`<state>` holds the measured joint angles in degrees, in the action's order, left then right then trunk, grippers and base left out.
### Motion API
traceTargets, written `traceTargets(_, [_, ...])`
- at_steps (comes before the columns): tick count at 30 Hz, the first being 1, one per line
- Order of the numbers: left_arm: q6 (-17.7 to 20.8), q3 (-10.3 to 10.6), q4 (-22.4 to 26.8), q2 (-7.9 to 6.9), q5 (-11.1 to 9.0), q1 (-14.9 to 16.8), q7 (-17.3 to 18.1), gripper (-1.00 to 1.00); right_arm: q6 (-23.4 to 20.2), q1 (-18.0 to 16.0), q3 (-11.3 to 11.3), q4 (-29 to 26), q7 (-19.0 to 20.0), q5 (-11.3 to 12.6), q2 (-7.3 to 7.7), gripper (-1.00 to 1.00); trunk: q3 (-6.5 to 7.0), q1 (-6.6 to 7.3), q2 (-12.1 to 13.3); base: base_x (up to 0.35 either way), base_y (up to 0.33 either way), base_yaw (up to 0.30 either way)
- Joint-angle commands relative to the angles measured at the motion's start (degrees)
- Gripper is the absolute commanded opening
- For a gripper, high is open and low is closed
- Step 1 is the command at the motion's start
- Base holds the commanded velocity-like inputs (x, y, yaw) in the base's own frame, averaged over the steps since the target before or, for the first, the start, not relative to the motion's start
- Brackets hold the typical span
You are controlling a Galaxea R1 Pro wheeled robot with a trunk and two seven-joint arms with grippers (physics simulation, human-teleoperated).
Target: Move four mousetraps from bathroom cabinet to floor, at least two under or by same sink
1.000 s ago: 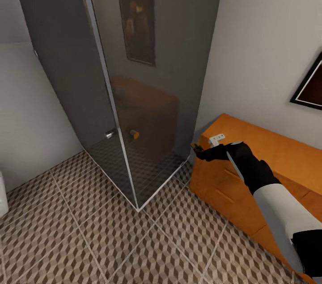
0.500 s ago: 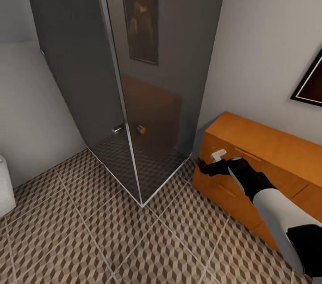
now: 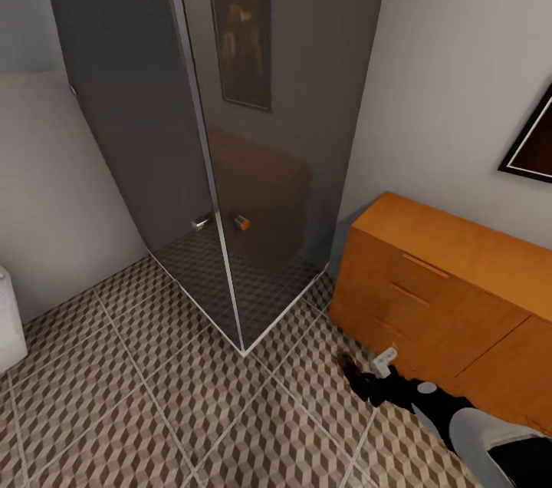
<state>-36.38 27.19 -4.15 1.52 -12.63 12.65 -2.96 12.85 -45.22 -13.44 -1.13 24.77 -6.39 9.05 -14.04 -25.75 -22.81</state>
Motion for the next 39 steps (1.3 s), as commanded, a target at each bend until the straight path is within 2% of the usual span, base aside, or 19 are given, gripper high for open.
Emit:
traceTargets(1, [-0.36, 0.49, -0.25, 0.06, -0.15, 0.09, -0.30, 1.00, 1.48, 0.89, 0.43, 0.05, 0.21, -0.23, -0.03, -1.00, -0.09, -0.04, -0.11, 0.000, 0.000, 0.000])
traceTargets(12, [-0.36, 0.49, -0.24, 0.06, -0.13, 0.09, -0.29, 1.00, 17.69, 18.10, 0.43, 0.30, 0.29, -0.20, -1.27, -1.00, -0.09, -0.04, -0.11, 0.000, 0.000, 0.000])
traceTargets(15, [-0.36, 0.49, -0.24, 0.05, -0.16, 0.05, -0.29, 1.00, 22.85, 23.57, 0.43, 0.33, 0.39, -0.20, -2.00, -1.00, -0.09, -0.04, -0.11, 0.000, 0.000, 0.000])
traceTargets(17, [-0.36, 0.49, -0.25, 0.05, -0.14, 0.04, -0.29, 1.00, 24.64, 25.73, 0.43, 0.33, 0.43, -0.20, -2.33, -1.00, -0.09, -0.04, -0.11, 0.000, 0.000, 0.000])
traceTargets(19, [-0.36, 0.49, -0.25, 0.06, -0.16, 0.02, -0.29, 1.00, 27.57, 29.61, 0.43, 0.34, 0.43, -0.20, -3.29, -1.00, -0.09, -0.04, -0.11, 0.000, 0.000, 0.000])
traceTargets(21, [-0.36, 0.49, -0.24, 0.06, -0.13, 0.01, -0.29, 1.00, 29.26, 31.82, 0.43, 0.34, 0.26, -0.25, -4.24, -1.00, -0.09, -0.04, -0.11, 0.000, 0.000, 0.000])
traceTargets(24, [-0.36, 0.49, -0.24, 0.06, -0.16, 0.01, -0.29, 1.00, 30.97, 33.40, 0.46, 0.34, -0.49, -0.26, -4.89, -1.00, -0.09, -0.04, -0.11, 0.000, 0.000, 0.000])
traceTargets(27, [-0.36, 0.49, -0.25, 0.05, -0.15, 0.00, -0.32, 1.00, 31.80, 34.05, 0.54, 0.24, -3.56, -0.13, -5.17, -1.00, -0.09, -0.04, -0.11, 0.000, 0.000, 0.000])
traceTargets(29, [-0.36, 0.49, -0.25, 0.01, -0.17, 0.00, -0.35, 1.00, 32.09, 34.29, 0.62, 0.14, -8.43, 0.15, -5.51, -1.00, -0.09, -0.04, -0.11, 0.000, 0.000, 0.000])
traceTargets(31, [-0.36, 0.49, -0.23, -0.01, -0.19, -0.01, -0.36, 1.00, 32.25, 34.44, 0.68, 0.01, -18.61, 0.49, -6.66, -1.00, -0.09, -0.04, -0.11, 0.000, 0.000, 0.000])
traceTargets(32, [-0.36, 0.49, -0.22, -0.01, -0.19, 0.00, -0.37, 1.00, 32.28, 34.45, 0.69, -0.01, -21.56, 0.53, -7.14, -1.00, -0.09, -0.04, -0.11, 0.000, 0.000, 0.000])
traceTargets(34, [-0.36, 0.49, -0.18, -0.02, -0.20, -0.02, -0.40, 1.00, 32.44, 34.48, 0.67, -0.11, -33.07, 0.62, -9.33, -1.00, -0.09, -0.04, -0.11, 0.000, 0.000, 0.000])
traceTargets(35, [-0.36, 0.49, -0.18, -0.02, -0.20, -0.01, -0.42, 1.00, 32.47, 34.50, 0.66, -0.12, -35.50, 0.62, -9.87, -1.00, -0.09, -0.04, -0.11, 0.000, 0.000, 0.000])
traceTargets(37, [-0.36, 0.49, -0.17, -0.07, -0.20, -0.02, -0.56, 1.00, 32.66, 34.56, 0.66, -0.17, -42.79, 0.60, -11.91, -1.00, -0.09, -0.04, -0.11, 0.000, 0.000, 0.000])
traceTargets(38, [-0.36, 0.43, -0.16, -0.15, -0.26, -0.02, -0.72, 1.00, 32.75, 34.56, 0.71, -0.27, -45.21, 0.56, -12.69, -1.00, -0.09, -0.04, -0.11, 0.000, 0.000, 0.000])
traceTargets(39, [-0.36, 0.43, -0.16, -0.16, -0.26, -0.02, -0.74, 1.00, 32.77, 34.57, 0.71, -0.36, -45.45, 0.55, -12.79, -1.00, -0.09, -0.04, -0.11, 0.000, 0.000, 0.000])
